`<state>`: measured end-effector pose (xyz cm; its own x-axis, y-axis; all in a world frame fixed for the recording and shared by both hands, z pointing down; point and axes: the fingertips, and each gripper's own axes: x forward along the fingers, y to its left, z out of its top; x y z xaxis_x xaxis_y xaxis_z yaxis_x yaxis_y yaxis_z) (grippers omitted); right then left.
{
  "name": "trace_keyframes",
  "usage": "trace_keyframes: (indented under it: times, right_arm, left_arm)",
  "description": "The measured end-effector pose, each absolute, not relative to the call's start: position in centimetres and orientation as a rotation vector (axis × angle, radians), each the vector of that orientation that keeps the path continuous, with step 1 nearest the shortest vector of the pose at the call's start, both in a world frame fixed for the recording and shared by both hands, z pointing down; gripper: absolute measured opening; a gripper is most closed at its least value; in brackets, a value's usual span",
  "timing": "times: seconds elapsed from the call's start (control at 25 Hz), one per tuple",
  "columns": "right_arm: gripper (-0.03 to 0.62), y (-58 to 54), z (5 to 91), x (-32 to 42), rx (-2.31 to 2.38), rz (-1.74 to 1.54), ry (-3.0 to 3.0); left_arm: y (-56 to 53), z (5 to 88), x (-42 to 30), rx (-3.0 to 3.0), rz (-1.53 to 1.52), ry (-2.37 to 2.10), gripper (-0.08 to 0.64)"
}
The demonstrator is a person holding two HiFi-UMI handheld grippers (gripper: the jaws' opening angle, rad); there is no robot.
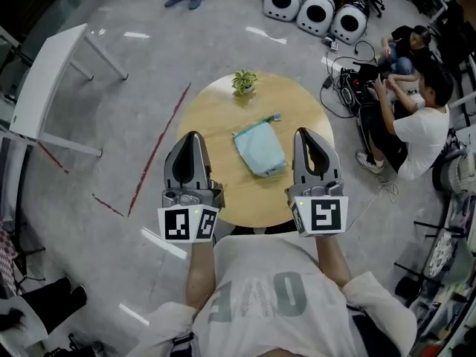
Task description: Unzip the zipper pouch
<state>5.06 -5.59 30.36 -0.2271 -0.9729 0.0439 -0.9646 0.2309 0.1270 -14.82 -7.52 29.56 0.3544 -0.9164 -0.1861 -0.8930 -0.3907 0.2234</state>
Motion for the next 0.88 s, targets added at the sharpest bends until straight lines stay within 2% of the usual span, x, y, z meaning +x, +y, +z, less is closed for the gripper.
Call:
trace_keyframes:
  times: [0.44,0.68,0.72,0.8,0.88]
  right_arm:
    - [0.029,-8.5,31.3,6.9,1.781,-0.092,-2.475]
    - [0.03,-9.5,32.0,7.5,1.762,-0.061,-2.48]
    - [0.029,-9.5,32.2,7.6,1.761,-0.055,-2.476]
    - [0.03,-9.6,32.6,7.8,1.763,-0.039,-2.464]
    - [0.03,-9.8,33.2,8.2,1.767,-0.019,-2.45]
  left_arm:
    - [-8.7,30.9,-13.0,2.414,-0.445,-1.741,0.029]
    - [-11.0,35.0,-11.9,2.305,-0.377,-1.614,0.032]
    - [-11.4,36.1,-11.8,2.282,-0.359,-1.583,0.042]
    - [-12.2,38.6,-11.6,2.234,-0.31,-1.535,0.137]
    - [-12.9,41.3,-11.5,2.18,-0.259,-1.504,0.177]
